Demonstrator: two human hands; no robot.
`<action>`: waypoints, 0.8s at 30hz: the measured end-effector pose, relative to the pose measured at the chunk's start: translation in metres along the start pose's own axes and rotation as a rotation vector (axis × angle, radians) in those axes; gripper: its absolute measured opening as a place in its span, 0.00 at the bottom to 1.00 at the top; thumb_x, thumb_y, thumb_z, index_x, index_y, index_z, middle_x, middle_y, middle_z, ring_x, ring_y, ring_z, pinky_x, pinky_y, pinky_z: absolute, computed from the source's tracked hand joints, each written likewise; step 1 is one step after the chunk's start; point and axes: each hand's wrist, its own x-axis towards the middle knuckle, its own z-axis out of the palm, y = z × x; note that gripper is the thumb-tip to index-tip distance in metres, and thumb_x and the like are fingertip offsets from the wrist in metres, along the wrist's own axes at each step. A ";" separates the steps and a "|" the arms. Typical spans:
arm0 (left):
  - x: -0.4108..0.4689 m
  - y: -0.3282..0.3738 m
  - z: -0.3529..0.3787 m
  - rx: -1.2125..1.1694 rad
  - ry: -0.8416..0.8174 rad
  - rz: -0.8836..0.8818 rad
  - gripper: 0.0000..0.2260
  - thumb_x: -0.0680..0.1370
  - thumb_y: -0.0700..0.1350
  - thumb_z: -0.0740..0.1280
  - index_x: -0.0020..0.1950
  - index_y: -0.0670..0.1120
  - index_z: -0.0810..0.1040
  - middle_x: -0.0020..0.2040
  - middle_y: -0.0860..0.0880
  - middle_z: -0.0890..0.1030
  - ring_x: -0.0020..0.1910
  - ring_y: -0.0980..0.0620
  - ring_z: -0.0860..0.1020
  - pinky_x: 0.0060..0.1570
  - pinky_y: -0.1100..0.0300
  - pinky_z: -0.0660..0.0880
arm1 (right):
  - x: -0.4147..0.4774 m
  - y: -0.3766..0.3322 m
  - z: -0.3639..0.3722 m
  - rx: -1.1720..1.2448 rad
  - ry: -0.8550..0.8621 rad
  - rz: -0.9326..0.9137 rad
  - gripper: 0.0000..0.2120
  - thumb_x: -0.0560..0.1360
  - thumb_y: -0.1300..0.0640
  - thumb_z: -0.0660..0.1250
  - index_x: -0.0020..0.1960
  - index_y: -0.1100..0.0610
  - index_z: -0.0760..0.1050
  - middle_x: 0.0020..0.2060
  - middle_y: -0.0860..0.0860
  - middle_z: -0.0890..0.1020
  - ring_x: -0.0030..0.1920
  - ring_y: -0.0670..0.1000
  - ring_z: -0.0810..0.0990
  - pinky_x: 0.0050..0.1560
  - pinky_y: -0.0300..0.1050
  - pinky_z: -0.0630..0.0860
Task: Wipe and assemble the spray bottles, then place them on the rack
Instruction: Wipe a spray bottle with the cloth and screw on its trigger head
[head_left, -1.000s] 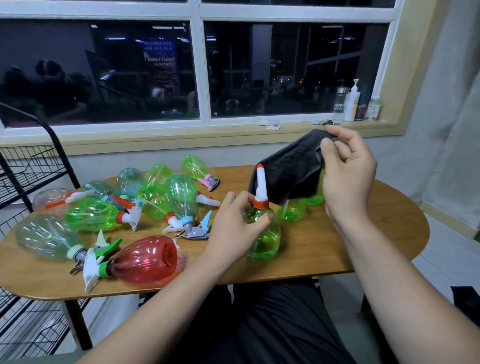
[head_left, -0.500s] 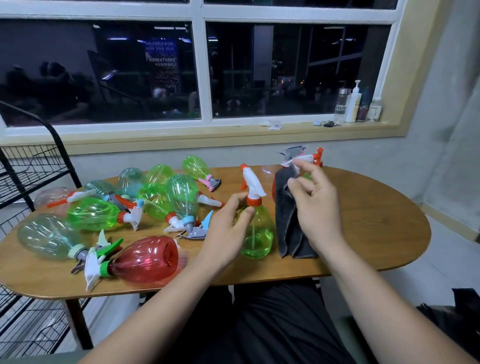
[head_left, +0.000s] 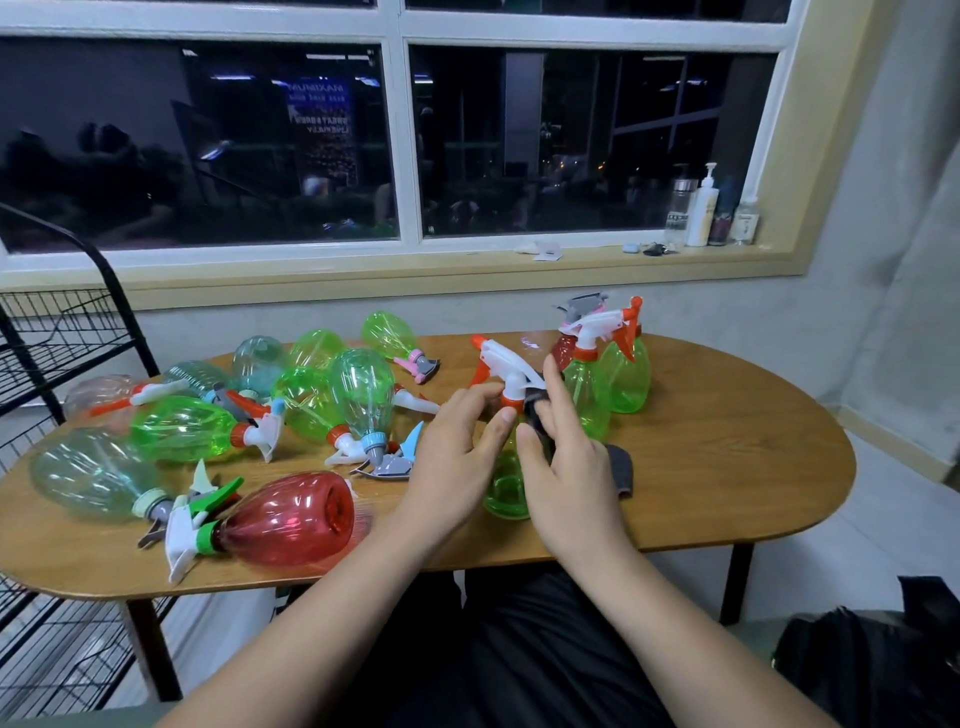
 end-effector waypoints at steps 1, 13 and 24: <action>0.000 0.000 0.001 0.000 0.008 -0.003 0.13 0.85 0.51 0.67 0.70 0.53 0.78 0.62 0.60 0.80 0.61 0.60 0.77 0.61 0.61 0.74 | -0.001 0.000 0.001 -0.009 -0.007 0.001 0.35 0.87 0.54 0.63 0.86 0.38 0.48 0.73 0.51 0.79 0.71 0.44 0.75 0.60 0.24 0.65; -0.006 0.005 0.007 -0.072 0.042 -0.015 0.09 0.86 0.47 0.65 0.66 0.54 0.77 0.56 0.59 0.85 0.56 0.57 0.83 0.57 0.55 0.79 | -0.013 -0.017 -0.003 0.143 -0.018 -0.011 0.39 0.87 0.53 0.62 0.84 0.33 0.40 0.65 0.27 0.73 0.63 0.23 0.71 0.61 0.21 0.67; -0.004 0.000 0.015 0.033 0.119 0.058 0.10 0.85 0.50 0.68 0.65 0.52 0.77 0.57 0.60 0.83 0.57 0.59 0.81 0.57 0.56 0.78 | -0.014 -0.026 -0.008 0.397 0.139 0.059 0.37 0.88 0.61 0.61 0.87 0.41 0.44 0.59 0.29 0.82 0.63 0.30 0.78 0.61 0.27 0.74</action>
